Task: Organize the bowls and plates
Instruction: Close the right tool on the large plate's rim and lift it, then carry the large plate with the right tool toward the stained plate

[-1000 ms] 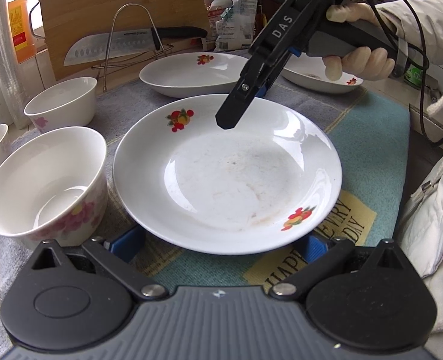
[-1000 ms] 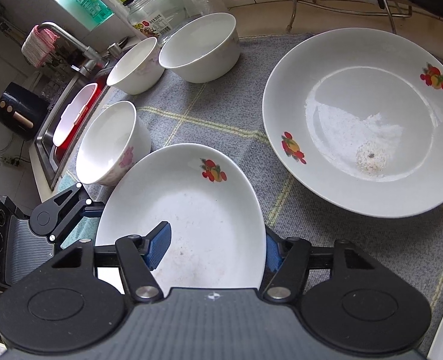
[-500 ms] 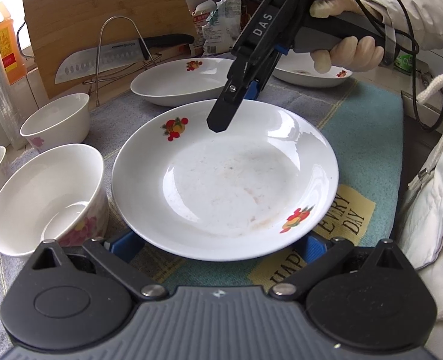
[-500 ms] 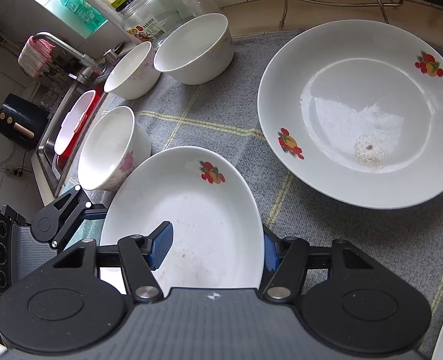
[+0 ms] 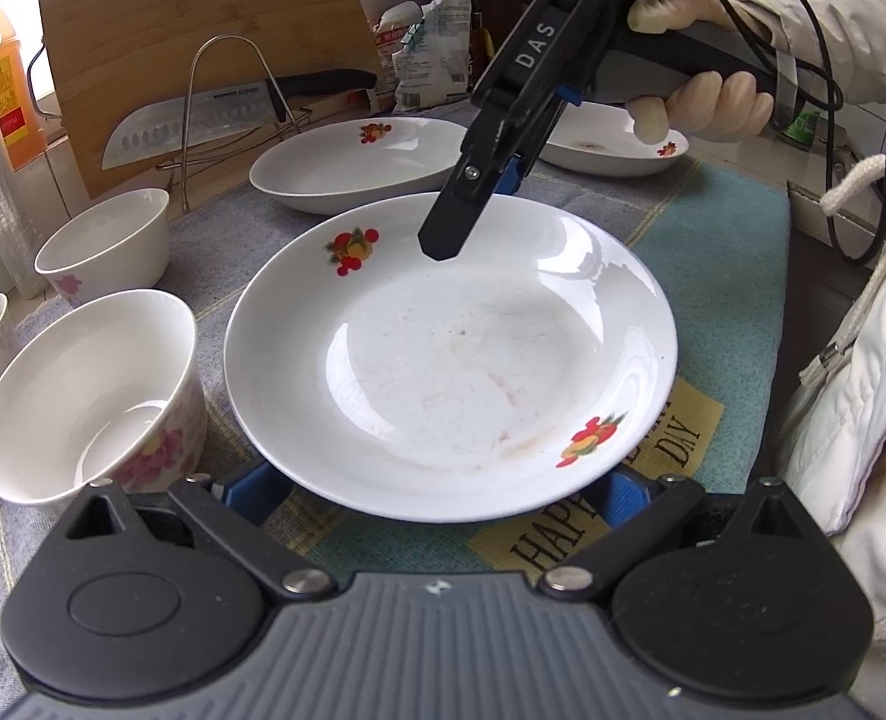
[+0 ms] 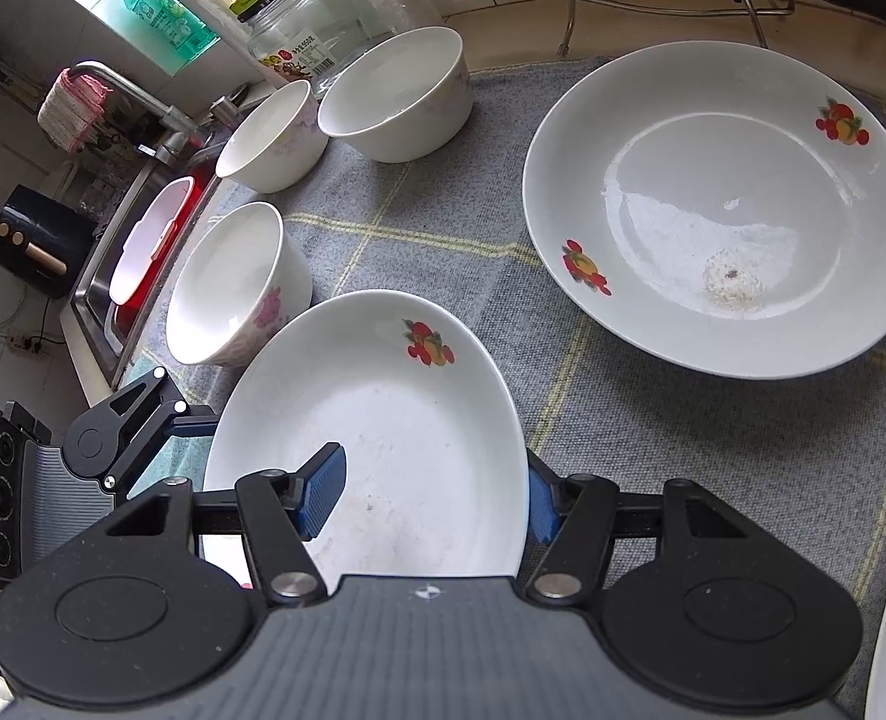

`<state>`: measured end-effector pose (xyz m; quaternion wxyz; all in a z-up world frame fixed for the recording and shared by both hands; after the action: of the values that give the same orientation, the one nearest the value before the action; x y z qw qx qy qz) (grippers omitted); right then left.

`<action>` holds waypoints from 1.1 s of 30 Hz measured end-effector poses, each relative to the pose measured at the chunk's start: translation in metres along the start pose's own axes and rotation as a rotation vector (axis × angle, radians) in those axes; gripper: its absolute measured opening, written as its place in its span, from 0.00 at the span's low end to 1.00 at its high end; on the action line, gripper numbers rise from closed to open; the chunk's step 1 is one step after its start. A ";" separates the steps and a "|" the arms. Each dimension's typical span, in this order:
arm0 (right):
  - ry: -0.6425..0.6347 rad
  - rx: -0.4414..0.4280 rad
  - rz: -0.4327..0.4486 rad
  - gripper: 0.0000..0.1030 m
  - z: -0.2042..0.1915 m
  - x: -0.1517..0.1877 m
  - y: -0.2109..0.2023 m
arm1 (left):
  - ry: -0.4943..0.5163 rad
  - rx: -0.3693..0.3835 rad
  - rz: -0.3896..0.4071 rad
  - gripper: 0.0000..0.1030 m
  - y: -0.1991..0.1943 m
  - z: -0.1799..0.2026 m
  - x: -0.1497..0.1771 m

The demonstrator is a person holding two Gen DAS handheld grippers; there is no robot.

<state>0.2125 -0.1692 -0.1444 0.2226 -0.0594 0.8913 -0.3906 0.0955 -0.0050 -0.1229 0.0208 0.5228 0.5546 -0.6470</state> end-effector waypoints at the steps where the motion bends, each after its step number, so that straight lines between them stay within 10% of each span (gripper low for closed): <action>1: -0.002 0.002 0.001 0.65 -0.001 0.000 -0.001 | 0.001 0.002 0.001 0.98 -0.001 0.000 -0.001; 33: 0.068 0.085 0.163 0.65 0.035 0.029 -0.102 | 0.125 0.131 0.032 0.98 0.021 0.041 -0.081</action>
<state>0.1953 -0.2710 -0.1013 0.2254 0.0362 0.8828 -0.4104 0.1182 -0.0885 -0.0878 -0.0378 0.5712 0.5027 -0.6477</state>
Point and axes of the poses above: each gripper's, at about its wrist camera, not at the fingertips, and y roughly the way its jaws point, z to its right, x to its underside, the point moved 4 cm from there along y, roughly the way its jaws point, and after that the axes turned 8 degrees about -x, right-handed, at the moved point
